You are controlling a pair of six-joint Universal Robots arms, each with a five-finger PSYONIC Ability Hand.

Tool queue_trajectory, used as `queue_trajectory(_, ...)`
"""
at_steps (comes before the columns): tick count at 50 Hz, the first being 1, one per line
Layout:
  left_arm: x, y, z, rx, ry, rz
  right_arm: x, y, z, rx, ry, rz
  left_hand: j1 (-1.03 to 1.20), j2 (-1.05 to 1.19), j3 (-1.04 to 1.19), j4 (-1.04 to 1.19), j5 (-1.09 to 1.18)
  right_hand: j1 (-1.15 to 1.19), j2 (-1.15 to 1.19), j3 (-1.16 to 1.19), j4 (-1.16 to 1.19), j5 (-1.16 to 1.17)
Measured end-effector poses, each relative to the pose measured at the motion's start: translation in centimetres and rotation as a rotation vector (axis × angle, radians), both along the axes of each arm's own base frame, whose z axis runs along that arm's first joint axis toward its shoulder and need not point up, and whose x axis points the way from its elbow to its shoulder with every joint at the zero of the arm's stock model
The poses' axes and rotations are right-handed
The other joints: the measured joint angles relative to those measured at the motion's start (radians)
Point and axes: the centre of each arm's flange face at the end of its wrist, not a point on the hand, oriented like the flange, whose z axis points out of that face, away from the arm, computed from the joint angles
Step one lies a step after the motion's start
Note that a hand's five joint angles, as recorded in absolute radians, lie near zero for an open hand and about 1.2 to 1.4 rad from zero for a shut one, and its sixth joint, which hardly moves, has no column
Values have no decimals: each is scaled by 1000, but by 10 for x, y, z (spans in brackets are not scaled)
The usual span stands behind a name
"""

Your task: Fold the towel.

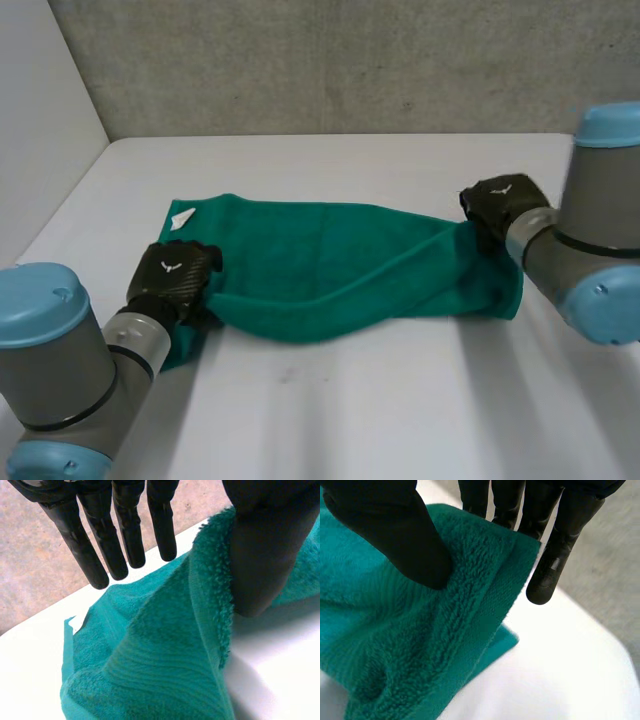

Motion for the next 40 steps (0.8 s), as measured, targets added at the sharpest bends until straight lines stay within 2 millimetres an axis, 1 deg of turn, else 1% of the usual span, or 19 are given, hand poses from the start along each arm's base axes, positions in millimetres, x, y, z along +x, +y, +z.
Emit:
queue_trajectory(1,2,-2,0,1,-1,11,-6,7,8,-45,-39,10,-43,-57,-64,-62,-61,0,0,0,0,0)
queue_trajectory(2,2,-2,0,1,-1,11,-6,7,8,-45,-39,10,-43,-57,-64,-62,-61,0,0,0,0,0)
queue_trajectory(4,6,-6,0,0,-1,24,-16,14,16,-106,-80,12,-109,-128,-130,-137,-136,0,0,2,0,0)
queue_trajectory(8,10,-10,0,0,-1,46,-34,25,26,-212,-139,3,-130,-162,-168,-177,-177,0,0,3,1,0)
queue_trajectory(14,19,-20,-6,14,-7,85,-59,40,34,-338,-238,-34,-130,-164,-170,-179,-179,0,0,3,1,0)
queue_trajectory(15,19,-20,-6,14,-7,85,-59,40,34,-338,-238,-34,-130,-164,-170,-179,-179,0,0,3,1,0)
queue_trajectory(16,22,-23,-8,21,-9,97,-68,43,34,-359,-268,-54,-130,-164,-170,-179,-179,0,0,3,1,0)
queue_trajectory(17,22,-23,-8,21,-9,97,-68,43,34,-359,-268,-54,-130,-164,-170,-179,-179,0,0,3,1,0)
queue_trajectory(18,25,-26,-10,27,-11,107,-75,44,33,-372,-291,-70,-130,-164,-170,-179,-179,0,0,3,1,0)
queue_trajectory(23,29,-28,-14,41,-15,123,-92,43,29,-392,-339,-107,-130,-164,-170,-179,-179,0,0,3,4,0)
queue_trajectory(25,31,-28,-15,53,-18,127,-101,41,28,-401,-355,-128,-130,-164,-170,-179,-179,0,0,3,5,0)
queue_trajectory(28,32,-25,-17,76,-22,129,-109,38,28,-408,-363,-148,-126,-156,-163,-168,-165,0,0,3,5,0)
queue_trajectory(29,32,-25,-17,76,-22,129,-109,38,28,-408,-363,-148,-126,-156,-163,-168,-165,0,0,3,5,0)
queue_trajectory(31,32,-23,-18,96,-24,129,-114,36,27,-409,-365,-163,-71,-94,-104,-95,-90,0,0,3,5,0)
queue_trajectory(32,32,-21,-19,107,-23,129,-116,35,27,-408,-364,-167,-15,-37,-47,-45,-42,0,0,3,5,0)
queue_trajectory(33,32,-19,-19,125,-21,128,-117,35,27,-407,-363,-173,105,64,53,59,59,0,0,3,5,0)
queue_trajectory(35,32,-17,-20,142,-18,127,-118,34,27,-405,-361,-175,141,100,89,99,97,0,0,3,5,0)
queue_trajectory(40,32,-10,-23,185,-13,124,-117,35,27,-399,-358,-173,140,114,105,112,107,0,0,3,5,0)
